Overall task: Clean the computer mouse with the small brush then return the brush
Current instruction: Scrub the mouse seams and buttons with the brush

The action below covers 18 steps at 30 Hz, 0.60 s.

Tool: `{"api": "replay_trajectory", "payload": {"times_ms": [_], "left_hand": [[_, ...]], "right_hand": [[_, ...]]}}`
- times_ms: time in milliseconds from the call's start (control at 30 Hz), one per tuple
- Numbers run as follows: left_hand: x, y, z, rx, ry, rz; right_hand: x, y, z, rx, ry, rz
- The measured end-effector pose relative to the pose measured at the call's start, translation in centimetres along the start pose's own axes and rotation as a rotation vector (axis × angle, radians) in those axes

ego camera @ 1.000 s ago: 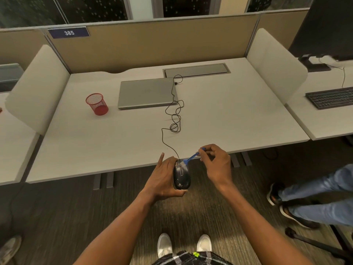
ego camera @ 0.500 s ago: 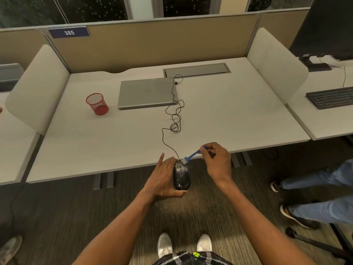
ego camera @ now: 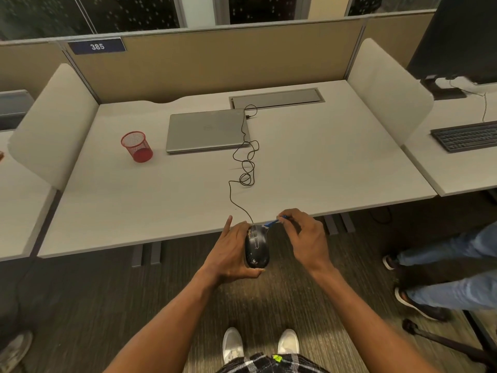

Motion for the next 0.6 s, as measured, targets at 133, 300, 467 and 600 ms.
{"api": "replay_trajectory", "payload": {"times_ms": [133,300,467,600], "left_hand": [[0.1,0.3,0.1,0.007,0.003,0.004],[-0.2,0.3,-0.1,0.019,0.017,0.008],[-0.2,0.3,0.2,0.004,0.014,0.016],[-0.1,0.4,0.5,-0.004,0.007,0.031]], "right_hand": [[-0.8,0.6,0.1,-0.005,0.035,-0.096],[-1.2,1.9,0.1,0.086,-0.026,-0.093],[-1.9,1.8,0.3,0.153,-0.046,-0.098],[-3.0,2.0,0.7,0.119,-0.032,-0.141]]}}
Point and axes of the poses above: each hand's wrist, its own x-axis towards the middle knuckle, its own y-axis out of the back of the hand, z = x × y, the point moved 3 cm from there along x, towards the middle knuckle, and after that the axes turned 3 degrees about -y, right-handed, at the moved point
